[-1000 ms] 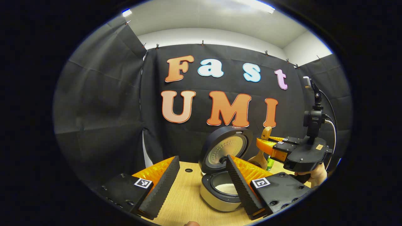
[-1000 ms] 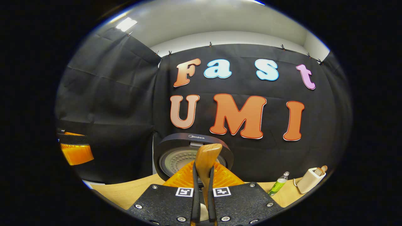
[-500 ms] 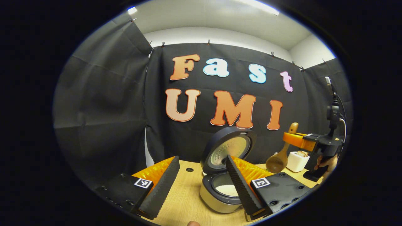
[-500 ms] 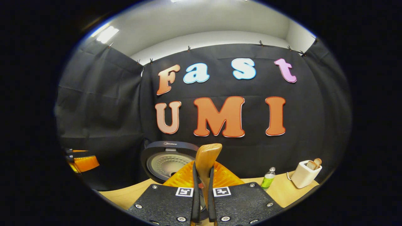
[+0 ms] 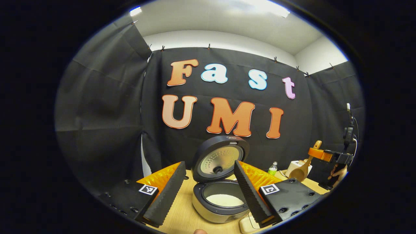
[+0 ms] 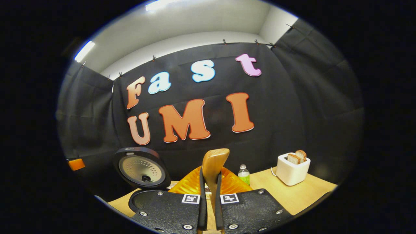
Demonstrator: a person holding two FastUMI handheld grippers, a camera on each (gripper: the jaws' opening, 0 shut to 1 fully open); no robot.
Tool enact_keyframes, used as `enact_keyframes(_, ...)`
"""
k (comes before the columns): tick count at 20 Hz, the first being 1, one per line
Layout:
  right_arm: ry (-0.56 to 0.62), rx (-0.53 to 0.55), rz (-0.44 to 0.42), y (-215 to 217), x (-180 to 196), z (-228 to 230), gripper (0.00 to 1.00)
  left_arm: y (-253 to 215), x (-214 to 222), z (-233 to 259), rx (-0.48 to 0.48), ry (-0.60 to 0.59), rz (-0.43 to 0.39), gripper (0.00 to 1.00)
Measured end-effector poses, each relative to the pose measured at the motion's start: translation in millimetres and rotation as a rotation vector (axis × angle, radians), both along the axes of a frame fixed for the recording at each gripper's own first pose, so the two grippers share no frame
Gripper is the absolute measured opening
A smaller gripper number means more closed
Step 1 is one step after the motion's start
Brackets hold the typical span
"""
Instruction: Close the left gripper, press the button to open the rice cooker; take a wooden spoon from the chopstick holder with the right hand, scoop a spoonful of rice and pour it into the rice cooker, then put the wooden spoon back into the chopstick holder.
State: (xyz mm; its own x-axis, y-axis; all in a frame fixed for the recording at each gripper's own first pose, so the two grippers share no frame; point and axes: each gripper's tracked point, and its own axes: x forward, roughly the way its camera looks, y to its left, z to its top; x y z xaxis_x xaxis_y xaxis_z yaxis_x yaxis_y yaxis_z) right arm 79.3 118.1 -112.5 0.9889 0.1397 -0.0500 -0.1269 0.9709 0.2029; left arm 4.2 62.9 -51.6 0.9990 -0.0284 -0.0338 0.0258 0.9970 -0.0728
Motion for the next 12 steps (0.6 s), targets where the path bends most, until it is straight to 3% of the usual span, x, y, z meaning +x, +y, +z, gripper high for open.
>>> enact_keyframes(5, 0.072, 0.065, -0.050, -42.4, 4.1, -47.6, 0.09, -31.6, -1.0, -1.7, 0.012, 0.003, -0.027, 0.99)
enact_keyframes(12, 0.142, 0.113, -0.089, -68.7, 18.5, -118.2, 0.08, -53.6, 1.6, -1.3, 0.063, 0.008, -0.014, 0.97)
